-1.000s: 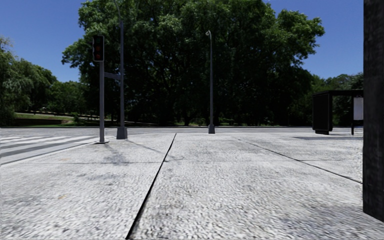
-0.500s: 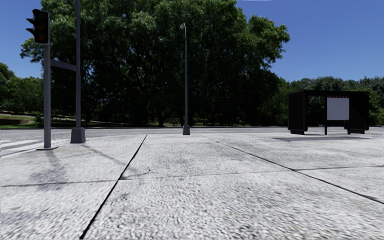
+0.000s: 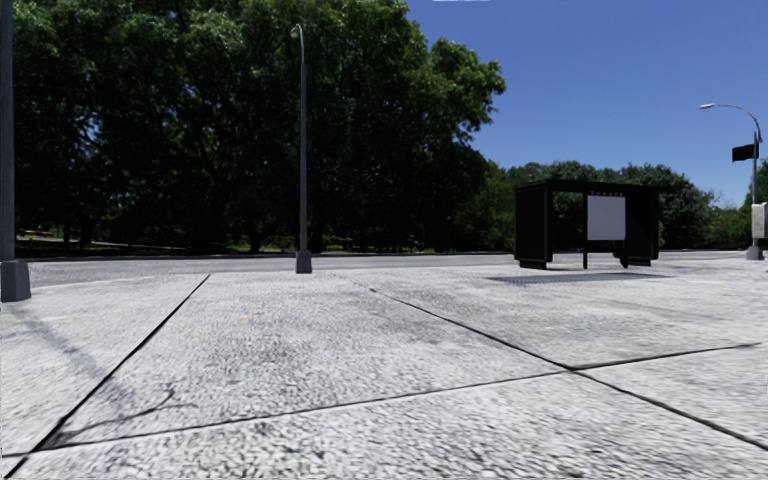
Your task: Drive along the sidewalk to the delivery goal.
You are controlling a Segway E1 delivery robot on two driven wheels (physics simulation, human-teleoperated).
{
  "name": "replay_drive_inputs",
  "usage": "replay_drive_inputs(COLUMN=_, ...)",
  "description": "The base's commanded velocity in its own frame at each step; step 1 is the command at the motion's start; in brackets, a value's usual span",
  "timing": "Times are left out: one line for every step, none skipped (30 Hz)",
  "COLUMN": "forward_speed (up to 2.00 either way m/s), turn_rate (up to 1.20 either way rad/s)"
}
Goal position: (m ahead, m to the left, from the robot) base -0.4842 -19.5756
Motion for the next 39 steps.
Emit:
replay_drive_inputs(forward_speed=1.77, turn_rate=-0.52)
replay_drive_inputs(forward_speed=1.77, turn_rate=-0.53)
replay_drive_inputs(forward_speed=1.77, turn_rate=-0.53)
replay_drive_inputs(forward_speed=1.77, turn_rate=-0.53)
replay_drive_inputs(forward_speed=1.77, turn_rate=-0.53)
replay_drive_inputs(forward_speed=1.77, turn_rate=-0.53)
replay_drive_inputs(forward_speed=1.77, turn_rate=-0.53)
replay_drive_inputs(forward_speed=1.76, turn_rate=-0.53)
replay_drive_inputs(forward_speed=1.76, turn_rate=-0.53)
replay_drive_inputs(forward_speed=1.75, turn_rate=-0.53)
replay_drive_inputs(forward_speed=1.73, turn_rate=-0.53)
replay_drive_inputs(forward_speed=1.73, turn_rate=-0.53)
replay_drive_inputs(forward_speed=1.73, turn_rate=-0.53)
replay_drive_inputs(forward_speed=1.72, turn_rate=-0.53)
replay_drive_inputs(forward_speed=1.72, turn_rate=-0.53)
replay_drive_inputs(forward_speed=1.72, turn_rate=-0.53)
replay_drive_inputs(forward_speed=1.72, turn_rate=-0.53)
replay_drive_inputs(forward_speed=1.72, turn_rate=-0.53)
replay_drive_inputs(forward_speed=1.72, turn_rate=-0.53)
replay_drive_inputs(forward_speed=1.72, turn_rate=-0.53)
replay_drive_inputs(forward_speed=1.72, turn_rate=-0.53)
replay_drive_inputs(forward_speed=1.71, turn_rate=-0.54)
replay_drive_inputs(forward_speed=1.71, turn_rate=-0.55)
replay_drive_inputs(forward_speed=1.71, turn_rate=-0.55)
replay_drive_inputs(forward_speed=1.71, turn_rate=-0.56)
replay_drive_inputs(forward_speed=1.71, turn_rate=-0.56)
replay_drive_inputs(forward_speed=1.71, turn_rate=-0.56)
replay_drive_inputs(forward_speed=1.71, turn_rate=-0.56)
replay_drive_inputs(forward_speed=1.71, turn_rate=-0.56)
replay_drive_inputs(forward_speed=1.71, turn_rate=-0.56)
replay_drive_inputs(forward_speed=1.71, turn_rate=-0.56)
replay_drive_inputs(forward_speed=1.71, turn_rate=-0.56)
replay_drive_inputs(forward_speed=1.71, turn_rate=-0.56)
replay_drive_inputs(forward_speed=1.71, turn_rate=-0.56)
replay_drive_inputs(forward_speed=1.70, turn_rate=-0.56)
replay_drive_inputs(forward_speed=1.70, turn_rate=-0.56)
replay_drive_inputs(forward_speed=1.70, turn_rate=-0.56)
replay_drive_inputs(forward_speed=1.70, turn_rate=-0.56)
replay_drive_inputs(forward_speed=1.70, turn_rate=-0.56)
